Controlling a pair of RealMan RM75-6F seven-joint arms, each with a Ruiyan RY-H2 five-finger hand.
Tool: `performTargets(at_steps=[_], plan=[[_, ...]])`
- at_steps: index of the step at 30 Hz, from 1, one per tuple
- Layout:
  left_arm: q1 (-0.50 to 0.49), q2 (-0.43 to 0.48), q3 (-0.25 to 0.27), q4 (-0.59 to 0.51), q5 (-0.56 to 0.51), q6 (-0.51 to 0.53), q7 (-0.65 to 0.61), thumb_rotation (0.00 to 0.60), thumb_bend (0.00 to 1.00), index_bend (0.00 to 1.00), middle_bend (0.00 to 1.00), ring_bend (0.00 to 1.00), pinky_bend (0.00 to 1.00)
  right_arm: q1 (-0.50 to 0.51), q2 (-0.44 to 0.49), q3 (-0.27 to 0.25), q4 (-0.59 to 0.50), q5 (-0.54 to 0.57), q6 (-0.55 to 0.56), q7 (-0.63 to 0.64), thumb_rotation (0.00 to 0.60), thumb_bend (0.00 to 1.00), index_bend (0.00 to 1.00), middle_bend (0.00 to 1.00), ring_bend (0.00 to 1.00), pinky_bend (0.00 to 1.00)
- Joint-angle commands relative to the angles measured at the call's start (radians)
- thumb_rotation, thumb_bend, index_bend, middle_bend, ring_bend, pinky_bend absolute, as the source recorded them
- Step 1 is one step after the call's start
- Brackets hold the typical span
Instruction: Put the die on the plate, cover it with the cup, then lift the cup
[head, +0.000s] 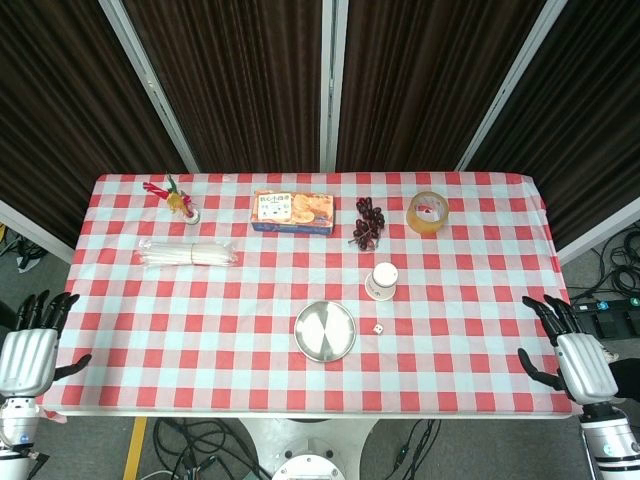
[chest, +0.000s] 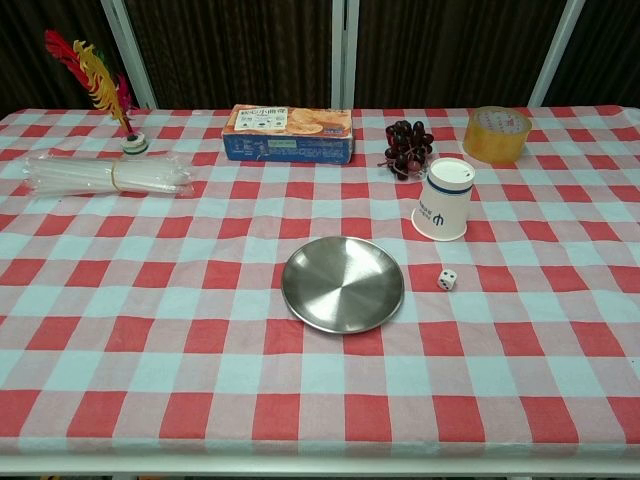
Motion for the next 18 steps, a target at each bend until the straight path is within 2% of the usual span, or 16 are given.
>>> performTargets(at_steps=[1,9,12,14,16,18], plan=[[-0.001,-0.001,0.000,0.002,0.001,-0.001,0.000,0.600,0.00,0.14,0.13,0.02,0.02,-0.002,-0.001,0.000,-0.002,0.001,0.003,-0.004,0.600,0.33,0.09,0.16,0.00,0.00],[-0.003,-0.001,0.000,0.006,0.001,-0.007,-0.011,0.600,0.00,0.14,0.13,0.02,0.02,0.013,-0.011,-0.002,-0.009,-0.023,-0.006,-0.024,0.600,0.33,0.10,0.16,0.00,0.00],[-0.005,-0.002,-0.001,0.008,0.005,-0.007,-0.018,0.600,0.00,0.14,0.13,0.02,0.02,0.046,-0.021,0.001,-0.023,-0.060,-0.030,-0.068,0.600,0.31,0.11,0.20,0.02,0.02],[-0.007,-0.002,0.001,0.012,0.007,-0.011,-0.022,0.600,0.00,0.14,0.13,0.02,0.02,0.082,-0.036,0.012,-0.036,-0.089,-0.054,-0.111,0.600,0.18,0.16,0.31,0.12,0.10],[-0.006,-0.001,0.002,0.015,0.007,-0.011,-0.028,0.600,0.00,0.14,0.13,0.02,0.02,0.127,-0.057,0.024,-0.048,-0.106,-0.101,-0.145,0.600,0.06,0.26,0.44,0.26,0.22],[-0.004,-0.002,0.002,0.018,0.008,-0.009,-0.035,0.600,0.00,0.14,0.13,0.02,0.02,0.175,-0.072,0.032,-0.059,-0.105,-0.173,-0.183,0.600,0.05,0.35,0.56,0.43,0.37]])
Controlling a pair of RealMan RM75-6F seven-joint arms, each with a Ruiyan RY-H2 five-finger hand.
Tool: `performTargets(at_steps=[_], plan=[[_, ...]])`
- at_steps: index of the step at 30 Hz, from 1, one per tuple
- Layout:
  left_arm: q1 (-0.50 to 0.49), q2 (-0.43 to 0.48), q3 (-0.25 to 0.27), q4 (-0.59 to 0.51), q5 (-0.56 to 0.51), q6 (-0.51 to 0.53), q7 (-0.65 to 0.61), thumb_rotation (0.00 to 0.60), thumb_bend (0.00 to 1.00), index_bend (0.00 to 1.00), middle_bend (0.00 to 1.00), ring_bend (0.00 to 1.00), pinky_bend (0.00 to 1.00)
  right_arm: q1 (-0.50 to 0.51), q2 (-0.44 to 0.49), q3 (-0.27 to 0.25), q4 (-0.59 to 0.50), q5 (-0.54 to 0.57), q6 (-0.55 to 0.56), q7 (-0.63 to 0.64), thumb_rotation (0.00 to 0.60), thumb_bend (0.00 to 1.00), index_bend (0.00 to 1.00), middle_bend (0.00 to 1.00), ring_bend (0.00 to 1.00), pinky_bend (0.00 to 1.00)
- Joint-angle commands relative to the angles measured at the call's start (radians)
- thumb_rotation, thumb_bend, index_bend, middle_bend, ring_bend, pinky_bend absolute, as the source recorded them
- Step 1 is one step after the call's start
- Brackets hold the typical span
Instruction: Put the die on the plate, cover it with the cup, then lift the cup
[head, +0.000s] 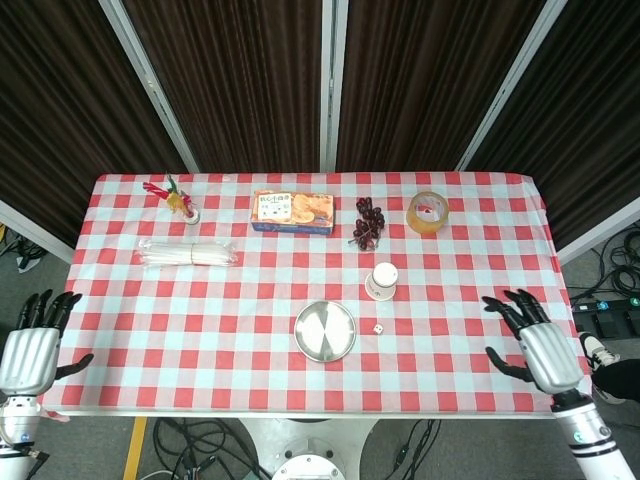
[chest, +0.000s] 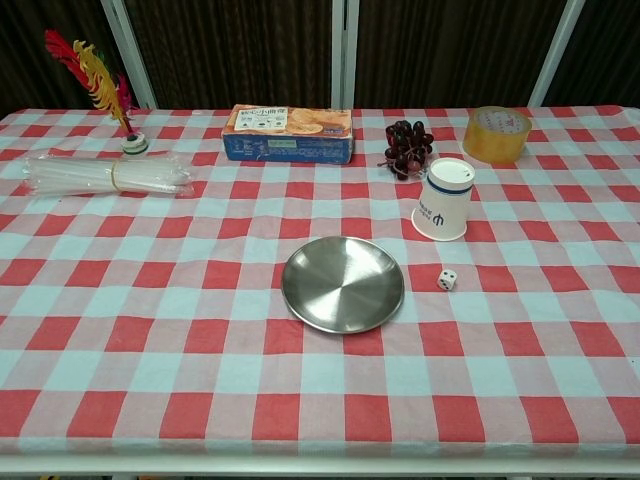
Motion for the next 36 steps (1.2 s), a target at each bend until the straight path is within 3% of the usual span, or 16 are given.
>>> performTargets(at_steps=[1,5,8,13,23,36], plan=[[0.003,-0.002,0.001,0.005,0.000,0.003,-0.008,0.600,0.00,0.14,0.13,0.02,0.02,0.098,-0.039,0.023,-0.028,-0.010,-0.143,-0.088,0.600,0.06,0.38,0.60,0.49,0.43],[0.008,-0.006,0.007,0.015,0.002,0.003,-0.021,0.600,0.00,0.14,0.13,0.02,0.02,0.222,-0.085,0.052,-0.039,0.078,-0.374,-0.210,0.600,0.10,0.43,0.75,0.67,0.63],[0.010,-0.007,0.008,0.022,0.002,0.005,-0.028,0.600,0.00,0.14,0.13,0.02,0.02,0.295,-0.143,0.078,-0.011,0.148,-0.489,-0.280,0.600,0.13,0.43,0.84,0.78,0.75],[0.014,-0.007,0.008,0.029,-0.001,0.006,-0.036,0.600,0.00,0.14,0.13,0.02,0.02,0.367,-0.253,0.101,0.071,0.222,-0.570,-0.376,0.600,0.16,0.43,0.93,0.89,0.88],[0.016,-0.005,0.009,0.031,-0.003,0.001,-0.044,0.600,0.00,0.14,0.13,0.02,0.02,0.464,-0.396,0.096,0.219,0.315,-0.658,-0.495,0.600,0.23,0.44,0.95,0.92,0.90],[0.017,-0.003,0.010,0.031,-0.005,-0.005,-0.056,0.600,0.00,0.14,0.13,0.02,0.02,0.497,-0.426,0.071,0.268,0.364,-0.669,-0.519,0.600,0.27,0.49,0.95,0.92,0.91]])
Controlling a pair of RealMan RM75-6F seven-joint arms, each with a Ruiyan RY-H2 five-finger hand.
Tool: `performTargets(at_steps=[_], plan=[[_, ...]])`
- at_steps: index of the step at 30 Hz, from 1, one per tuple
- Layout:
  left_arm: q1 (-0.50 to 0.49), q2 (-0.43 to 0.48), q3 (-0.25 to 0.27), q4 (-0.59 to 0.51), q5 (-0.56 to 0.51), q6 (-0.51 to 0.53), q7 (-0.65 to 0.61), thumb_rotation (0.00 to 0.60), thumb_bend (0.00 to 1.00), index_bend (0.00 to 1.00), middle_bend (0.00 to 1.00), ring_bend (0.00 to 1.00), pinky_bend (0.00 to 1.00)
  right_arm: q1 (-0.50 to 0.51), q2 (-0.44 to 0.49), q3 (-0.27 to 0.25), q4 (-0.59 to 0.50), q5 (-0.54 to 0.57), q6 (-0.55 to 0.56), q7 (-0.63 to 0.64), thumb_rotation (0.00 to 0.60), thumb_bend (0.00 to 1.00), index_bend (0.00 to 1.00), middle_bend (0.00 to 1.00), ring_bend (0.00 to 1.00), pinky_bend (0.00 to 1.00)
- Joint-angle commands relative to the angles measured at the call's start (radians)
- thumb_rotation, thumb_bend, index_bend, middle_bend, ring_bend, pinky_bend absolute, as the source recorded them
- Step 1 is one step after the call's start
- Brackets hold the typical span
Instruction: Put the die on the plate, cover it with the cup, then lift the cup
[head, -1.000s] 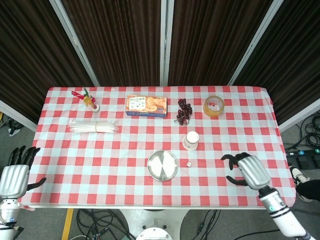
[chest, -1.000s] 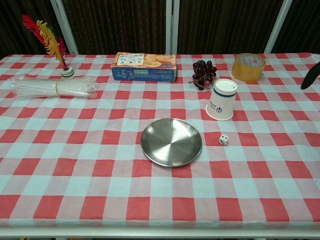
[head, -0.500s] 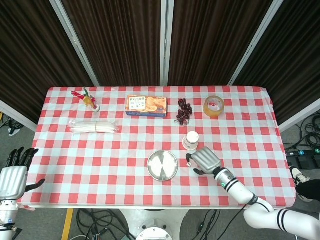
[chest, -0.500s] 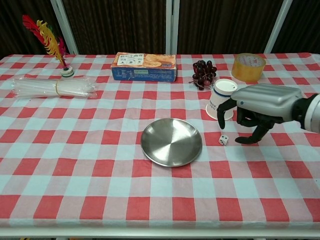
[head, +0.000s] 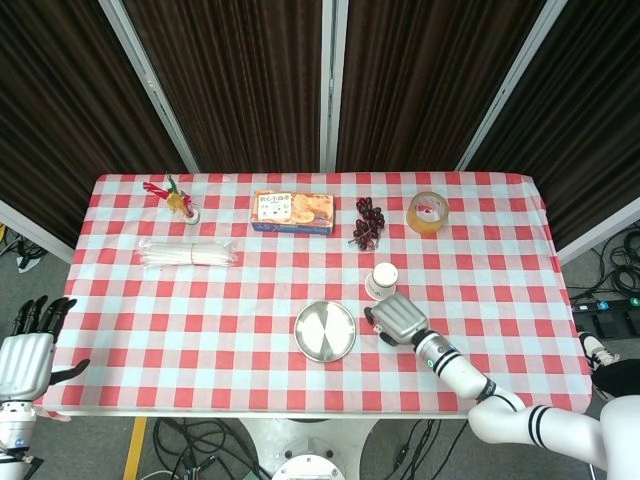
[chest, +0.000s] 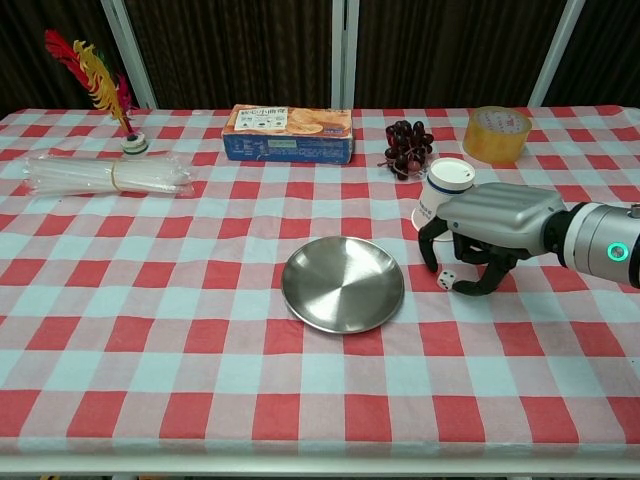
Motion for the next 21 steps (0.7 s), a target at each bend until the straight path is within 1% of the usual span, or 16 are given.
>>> performTargets(at_steps=[1,3,5,7,12,16,19,21], plan=[[0.001,0.000,0.000,0.000,0.000,0.000,-0.001,0.600,0.00,0.14,0.13,0.02,0.02,0.007,-0.005,-0.004,0.010,0.009,-0.003,-0.004,0.600,0.28,0.52,0.95,0.92,0.91],[0.002,0.000,0.000,0.001,0.000,0.002,-0.002,0.600,0.00,0.14,0.13,0.02,0.02,0.009,-0.007,-0.005,0.010,0.007,0.006,0.002,0.600,0.32,0.60,0.96,0.92,0.91],[0.002,0.001,-0.001,0.001,-0.001,0.002,-0.002,0.600,0.00,0.14,0.13,0.02,0.02,0.011,-0.004,-0.004,0.000,-0.004,0.021,0.015,0.600,0.33,0.65,0.96,0.93,0.92],[0.002,0.002,-0.001,0.001,-0.002,0.001,-0.002,0.600,0.00,0.14,0.13,0.02,0.02,0.013,0.002,-0.001,-0.019,-0.017,0.034,0.038,0.600,0.33,0.67,0.96,0.93,0.92],[0.002,0.005,-0.002,-0.003,0.000,0.003,-0.002,0.600,0.00,0.14,0.13,0.02,0.02,0.035,0.000,0.012,-0.061,-0.058,0.051,0.108,0.600,0.33,0.67,0.96,0.93,0.92],[0.002,0.008,-0.002,-0.005,-0.003,-0.002,-0.001,0.600,0.00,0.14,0.13,0.02,0.02,0.073,-0.044,0.024,-0.035,-0.050,0.018,0.119,0.600,0.33,0.65,0.96,0.93,0.92],[0.004,0.009,-0.002,-0.005,-0.004,0.001,-0.003,0.600,0.00,0.14,0.13,0.02,0.02,0.105,-0.094,0.033,0.007,-0.028,-0.014,0.109,0.600,0.33,0.60,0.96,0.92,0.92],[0.007,0.008,-0.003,-0.004,-0.006,0.004,-0.006,0.600,0.00,0.14,0.13,0.02,0.02,0.122,-0.124,0.035,0.030,-0.019,-0.027,0.105,0.600,0.33,0.54,0.96,0.91,0.92]])
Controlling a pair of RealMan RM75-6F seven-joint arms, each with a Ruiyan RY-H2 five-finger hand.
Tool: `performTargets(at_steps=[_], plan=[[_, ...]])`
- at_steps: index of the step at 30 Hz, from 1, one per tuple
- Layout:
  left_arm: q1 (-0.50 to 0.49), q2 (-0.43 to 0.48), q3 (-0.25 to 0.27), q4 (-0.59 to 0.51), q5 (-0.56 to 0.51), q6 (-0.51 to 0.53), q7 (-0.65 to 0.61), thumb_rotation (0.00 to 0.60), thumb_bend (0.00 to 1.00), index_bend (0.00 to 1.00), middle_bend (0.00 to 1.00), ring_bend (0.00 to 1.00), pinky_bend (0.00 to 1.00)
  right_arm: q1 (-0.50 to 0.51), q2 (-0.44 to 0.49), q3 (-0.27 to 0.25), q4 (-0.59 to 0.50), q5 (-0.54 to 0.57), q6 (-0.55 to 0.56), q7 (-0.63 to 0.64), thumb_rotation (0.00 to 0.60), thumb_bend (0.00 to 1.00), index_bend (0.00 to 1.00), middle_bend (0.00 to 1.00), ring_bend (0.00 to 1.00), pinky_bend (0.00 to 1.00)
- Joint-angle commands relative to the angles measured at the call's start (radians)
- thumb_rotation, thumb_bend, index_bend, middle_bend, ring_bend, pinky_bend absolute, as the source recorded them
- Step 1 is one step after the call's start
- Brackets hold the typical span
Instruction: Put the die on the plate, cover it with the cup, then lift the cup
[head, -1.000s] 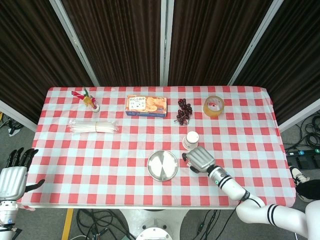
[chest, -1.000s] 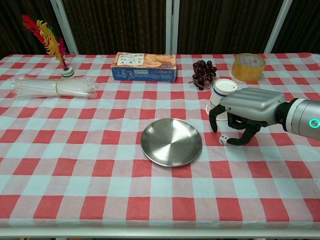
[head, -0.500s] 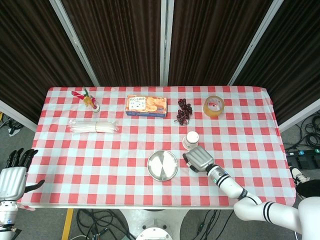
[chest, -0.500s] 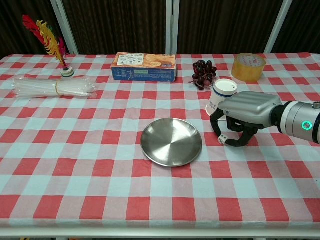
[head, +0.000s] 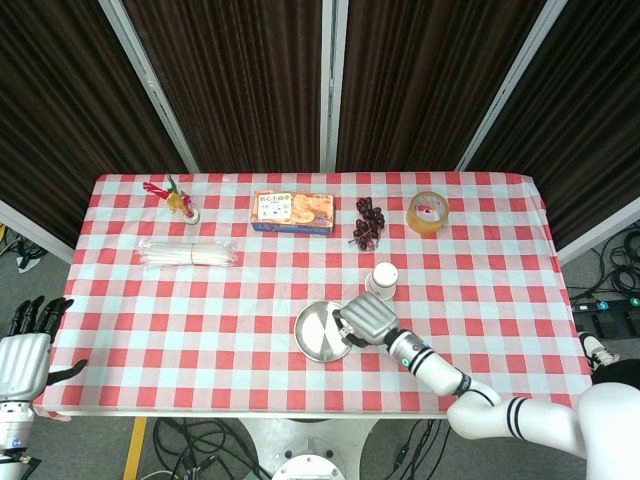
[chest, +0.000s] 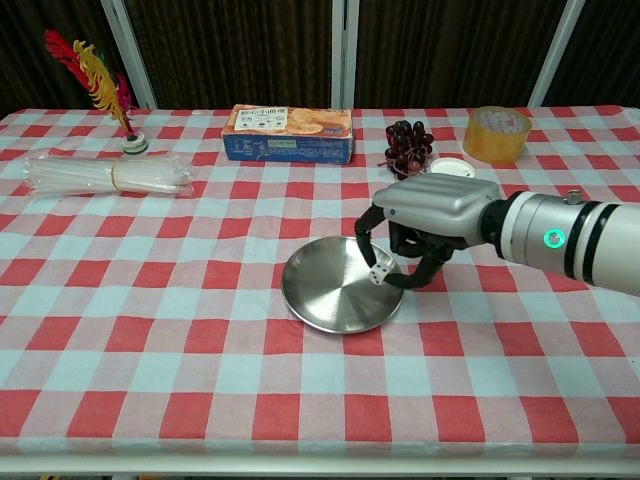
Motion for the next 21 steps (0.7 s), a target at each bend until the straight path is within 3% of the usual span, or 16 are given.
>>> performTargets(at_steps=[1,2,4,6,8,12,17,21], plan=[[0.002,-0.001,0.000,0.002,-0.002,0.001,-0.002,0.600,0.00,0.14,0.13,0.02,0.02,0.033,-0.050,0.008,0.041,0.019,-0.027,-0.009,0.600,0.33,0.51,0.96,0.91,0.92],[0.003,-0.001,0.001,0.003,-0.004,0.000,-0.003,0.600,0.00,0.14,0.13,0.02,0.02,0.037,-0.057,0.006,0.045,0.018,-0.026,-0.011,0.600,0.33,0.49,0.96,0.91,0.91],[0.005,-0.001,0.001,0.004,-0.006,0.000,-0.004,0.600,0.00,0.14,0.13,0.02,0.02,0.036,-0.057,0.004,0.041,0.012,-0.010,-0.013,0.600,0.33,0.34,0.92,0.86,0.89],[0.007,-0.001,0.000,0.005,-0.006,0.003,-0.006,0.600,0.00,0.14,0.13,0.02,0.02,0.025,-0.042,0.001,0.021,0.001,0.023,-0.009,0.600,0.33,0.14,0.76,0.70,0.80],[0.006,-0.001,-0.001,0.007,-0.005,0.003,-0.007,0.600,0.00,0.14,0.13,0.02,0.02,0.008,-0.011,-0.001,-0.011,-0.013,0.063,0.003,0.600,0.33,0.05,0.57,0.51,0.69],[0.003,-0.002,-0.001,0.008,0.002,0.004,-0.007,0.600,0.00,0.14,0.13,0.02,0.02,-0.032,0.071,0.012,-0.069,-0.021,0.142,0.045,0.600,0.29,0.01,0.29,0.19,0.38],[0.002,0.000,-0.003,0.006,0.006,0.007,-0.006,0.600,0.00,0.14,0.13,0.02,0.02,-0.086,0.168,0.040,-0.082,0.007,0.217,0.136,0.600,0.21,0.01,0.20,0.05,0.18],[-0.004,0.000,-0.003,0.001,0.005,-0.004,0.004,0.600,0.00,0.14,0.13,0.02,0.02,-0.101,0.203,0.063,-0.057,0.077,0.183,0.225,0.600,0.14,0.02,0.17,0.02,0.15]])
